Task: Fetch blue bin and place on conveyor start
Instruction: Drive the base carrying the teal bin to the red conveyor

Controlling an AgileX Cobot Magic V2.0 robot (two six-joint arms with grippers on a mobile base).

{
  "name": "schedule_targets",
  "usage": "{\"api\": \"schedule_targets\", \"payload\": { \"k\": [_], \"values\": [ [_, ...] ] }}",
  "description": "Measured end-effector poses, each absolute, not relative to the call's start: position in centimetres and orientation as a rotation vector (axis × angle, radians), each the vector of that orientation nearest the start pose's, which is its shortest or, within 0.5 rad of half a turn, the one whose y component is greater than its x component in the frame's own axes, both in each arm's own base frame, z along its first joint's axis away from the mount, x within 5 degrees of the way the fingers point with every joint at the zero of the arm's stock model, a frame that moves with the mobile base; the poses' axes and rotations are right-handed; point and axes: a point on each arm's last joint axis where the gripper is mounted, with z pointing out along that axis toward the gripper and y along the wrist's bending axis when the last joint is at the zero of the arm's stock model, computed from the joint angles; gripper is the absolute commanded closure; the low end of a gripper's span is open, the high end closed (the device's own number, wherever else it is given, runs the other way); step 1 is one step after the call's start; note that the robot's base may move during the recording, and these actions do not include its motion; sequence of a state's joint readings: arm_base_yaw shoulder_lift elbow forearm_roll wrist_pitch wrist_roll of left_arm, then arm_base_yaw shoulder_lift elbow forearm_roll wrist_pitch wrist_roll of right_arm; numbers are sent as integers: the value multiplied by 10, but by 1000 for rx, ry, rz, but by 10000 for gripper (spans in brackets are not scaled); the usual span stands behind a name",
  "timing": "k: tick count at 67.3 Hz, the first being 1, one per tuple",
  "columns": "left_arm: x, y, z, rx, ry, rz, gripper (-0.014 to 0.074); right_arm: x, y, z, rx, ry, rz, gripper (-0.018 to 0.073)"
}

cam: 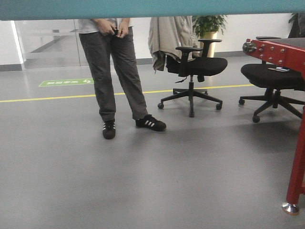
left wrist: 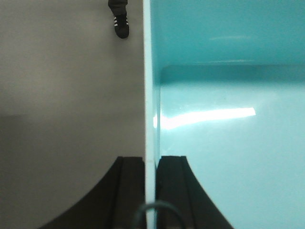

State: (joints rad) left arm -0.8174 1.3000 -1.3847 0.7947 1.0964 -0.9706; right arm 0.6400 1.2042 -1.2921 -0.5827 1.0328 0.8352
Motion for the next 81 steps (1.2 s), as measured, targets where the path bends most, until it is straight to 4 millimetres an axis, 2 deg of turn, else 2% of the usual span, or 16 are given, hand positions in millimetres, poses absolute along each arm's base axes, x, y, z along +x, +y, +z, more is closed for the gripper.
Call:
{"api": "schedule_targets", "payload": {
  "k": [81],
  "values": [
    [217,-147,421,-21,2136,28,708,214,106,410,89,2234,39,724]
  ]
}}
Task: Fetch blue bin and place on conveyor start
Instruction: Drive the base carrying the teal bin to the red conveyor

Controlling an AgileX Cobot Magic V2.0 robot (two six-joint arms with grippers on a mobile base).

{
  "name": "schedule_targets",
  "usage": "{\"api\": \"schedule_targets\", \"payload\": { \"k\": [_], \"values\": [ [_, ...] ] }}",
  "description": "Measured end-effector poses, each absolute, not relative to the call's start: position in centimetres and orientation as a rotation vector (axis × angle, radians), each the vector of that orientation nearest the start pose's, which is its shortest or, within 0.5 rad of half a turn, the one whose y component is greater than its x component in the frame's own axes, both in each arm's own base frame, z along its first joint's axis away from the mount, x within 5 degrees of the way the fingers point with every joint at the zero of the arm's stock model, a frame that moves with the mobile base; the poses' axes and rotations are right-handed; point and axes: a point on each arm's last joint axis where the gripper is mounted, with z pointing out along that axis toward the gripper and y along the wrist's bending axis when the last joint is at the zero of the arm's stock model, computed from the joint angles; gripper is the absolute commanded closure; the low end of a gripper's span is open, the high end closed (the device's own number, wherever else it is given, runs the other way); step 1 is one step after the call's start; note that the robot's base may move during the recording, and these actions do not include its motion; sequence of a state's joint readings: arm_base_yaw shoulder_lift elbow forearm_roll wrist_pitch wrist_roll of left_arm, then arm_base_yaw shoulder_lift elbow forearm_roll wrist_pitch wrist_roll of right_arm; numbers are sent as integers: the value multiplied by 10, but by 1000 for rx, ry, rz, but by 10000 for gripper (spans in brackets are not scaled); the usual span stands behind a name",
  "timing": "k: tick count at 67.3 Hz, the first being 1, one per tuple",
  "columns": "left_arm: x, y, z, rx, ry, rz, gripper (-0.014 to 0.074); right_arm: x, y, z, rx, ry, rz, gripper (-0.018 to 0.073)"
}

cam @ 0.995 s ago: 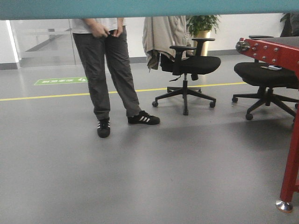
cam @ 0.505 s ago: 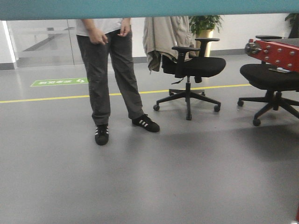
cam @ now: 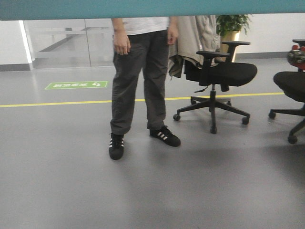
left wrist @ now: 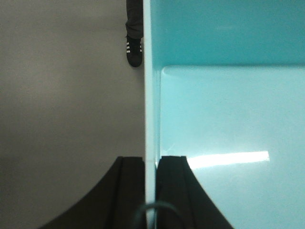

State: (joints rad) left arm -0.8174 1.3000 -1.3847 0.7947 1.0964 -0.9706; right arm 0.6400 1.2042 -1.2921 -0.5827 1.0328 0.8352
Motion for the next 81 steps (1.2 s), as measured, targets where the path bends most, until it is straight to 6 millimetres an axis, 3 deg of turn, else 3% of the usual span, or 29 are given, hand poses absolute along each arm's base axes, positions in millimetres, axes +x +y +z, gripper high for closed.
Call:
{"api": "schedule_targets", "payload": {
  "k": [81],
  "values": [
    [217,-147,421,-21,2136,28,708,214,106,410,89,2234,39,724]
  ]
}}
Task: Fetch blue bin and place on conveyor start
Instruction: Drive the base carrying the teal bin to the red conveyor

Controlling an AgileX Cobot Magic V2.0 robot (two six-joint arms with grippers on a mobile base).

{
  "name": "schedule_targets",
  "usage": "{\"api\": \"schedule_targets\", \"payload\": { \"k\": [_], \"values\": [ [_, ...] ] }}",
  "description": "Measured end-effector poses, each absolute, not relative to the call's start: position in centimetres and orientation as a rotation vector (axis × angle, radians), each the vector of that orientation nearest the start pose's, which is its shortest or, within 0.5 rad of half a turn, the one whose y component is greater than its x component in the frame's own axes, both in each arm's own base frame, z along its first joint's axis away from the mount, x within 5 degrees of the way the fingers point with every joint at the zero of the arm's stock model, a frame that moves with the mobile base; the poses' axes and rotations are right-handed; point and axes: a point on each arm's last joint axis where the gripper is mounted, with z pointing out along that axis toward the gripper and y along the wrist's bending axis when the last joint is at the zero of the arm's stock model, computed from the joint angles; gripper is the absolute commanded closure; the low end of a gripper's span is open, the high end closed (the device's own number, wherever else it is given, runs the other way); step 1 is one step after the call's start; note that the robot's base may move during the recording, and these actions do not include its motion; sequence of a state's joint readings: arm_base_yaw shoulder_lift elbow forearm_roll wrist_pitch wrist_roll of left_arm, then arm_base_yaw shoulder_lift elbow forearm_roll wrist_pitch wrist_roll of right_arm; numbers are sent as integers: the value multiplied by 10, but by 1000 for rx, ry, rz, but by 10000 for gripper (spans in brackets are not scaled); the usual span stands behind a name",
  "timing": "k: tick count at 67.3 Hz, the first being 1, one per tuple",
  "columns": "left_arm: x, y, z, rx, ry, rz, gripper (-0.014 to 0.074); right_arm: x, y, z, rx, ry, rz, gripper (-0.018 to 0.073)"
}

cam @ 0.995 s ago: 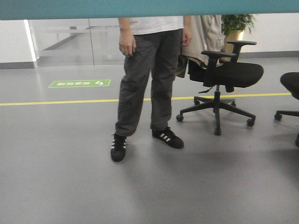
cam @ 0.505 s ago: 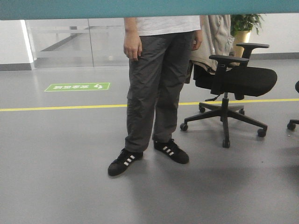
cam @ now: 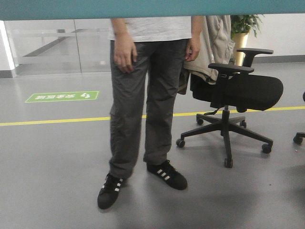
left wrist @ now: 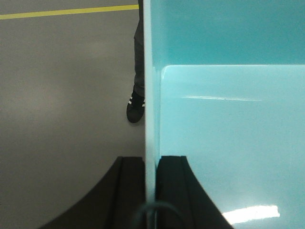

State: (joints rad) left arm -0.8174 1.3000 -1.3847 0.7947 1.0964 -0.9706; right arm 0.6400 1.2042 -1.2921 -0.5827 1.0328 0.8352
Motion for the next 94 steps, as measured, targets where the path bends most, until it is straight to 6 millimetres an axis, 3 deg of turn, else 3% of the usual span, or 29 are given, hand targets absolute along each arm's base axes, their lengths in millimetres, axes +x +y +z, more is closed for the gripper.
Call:
{"api": "schedule_targets", "payload": {
  "k": [94],
  "values": [
    [218,-145,424,-12,2104,63,708,217,109,413,66,2193,75,724]
  ]
}}
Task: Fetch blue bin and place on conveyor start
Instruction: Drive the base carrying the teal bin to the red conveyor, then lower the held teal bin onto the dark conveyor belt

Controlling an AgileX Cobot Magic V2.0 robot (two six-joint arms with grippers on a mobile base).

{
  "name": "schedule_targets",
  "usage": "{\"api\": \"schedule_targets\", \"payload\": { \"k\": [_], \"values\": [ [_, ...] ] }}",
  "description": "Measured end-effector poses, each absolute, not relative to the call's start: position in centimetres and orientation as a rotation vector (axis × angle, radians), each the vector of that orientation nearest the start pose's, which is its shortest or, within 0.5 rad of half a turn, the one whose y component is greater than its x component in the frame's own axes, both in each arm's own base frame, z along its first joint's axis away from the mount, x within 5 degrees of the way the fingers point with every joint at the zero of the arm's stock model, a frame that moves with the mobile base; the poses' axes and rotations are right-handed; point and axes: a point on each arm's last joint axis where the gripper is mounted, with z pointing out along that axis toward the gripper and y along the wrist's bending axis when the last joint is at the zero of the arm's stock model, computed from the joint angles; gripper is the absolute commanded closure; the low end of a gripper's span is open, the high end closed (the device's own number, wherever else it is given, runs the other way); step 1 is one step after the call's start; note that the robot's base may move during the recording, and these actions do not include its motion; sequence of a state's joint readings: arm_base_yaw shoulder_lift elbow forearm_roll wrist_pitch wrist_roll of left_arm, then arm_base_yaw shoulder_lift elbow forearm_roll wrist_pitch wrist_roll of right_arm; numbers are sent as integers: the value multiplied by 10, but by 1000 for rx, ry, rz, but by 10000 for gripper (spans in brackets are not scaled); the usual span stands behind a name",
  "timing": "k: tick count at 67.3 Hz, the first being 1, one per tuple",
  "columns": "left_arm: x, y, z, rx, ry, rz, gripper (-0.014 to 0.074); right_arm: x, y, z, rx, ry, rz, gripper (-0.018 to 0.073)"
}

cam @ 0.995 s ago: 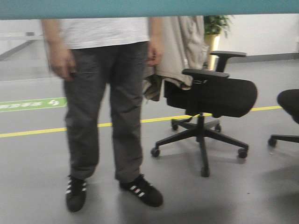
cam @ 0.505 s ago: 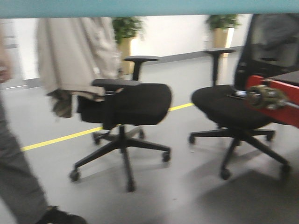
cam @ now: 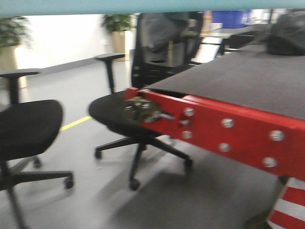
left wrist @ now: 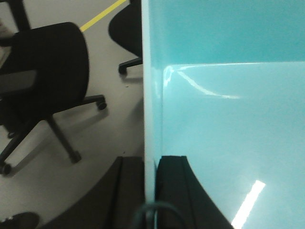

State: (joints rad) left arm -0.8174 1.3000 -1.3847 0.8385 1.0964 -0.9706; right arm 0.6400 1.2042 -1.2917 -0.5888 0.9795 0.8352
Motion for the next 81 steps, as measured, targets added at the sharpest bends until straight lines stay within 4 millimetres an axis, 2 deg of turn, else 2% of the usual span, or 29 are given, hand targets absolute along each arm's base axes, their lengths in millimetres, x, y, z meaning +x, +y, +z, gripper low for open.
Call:
{"api": "schedule_targets", "payload": {
  "k": [81],
  "values": [
    [219,-145,424,-13,2102,67,708,218,109,413,63,2182,81,724]
  ]
}}
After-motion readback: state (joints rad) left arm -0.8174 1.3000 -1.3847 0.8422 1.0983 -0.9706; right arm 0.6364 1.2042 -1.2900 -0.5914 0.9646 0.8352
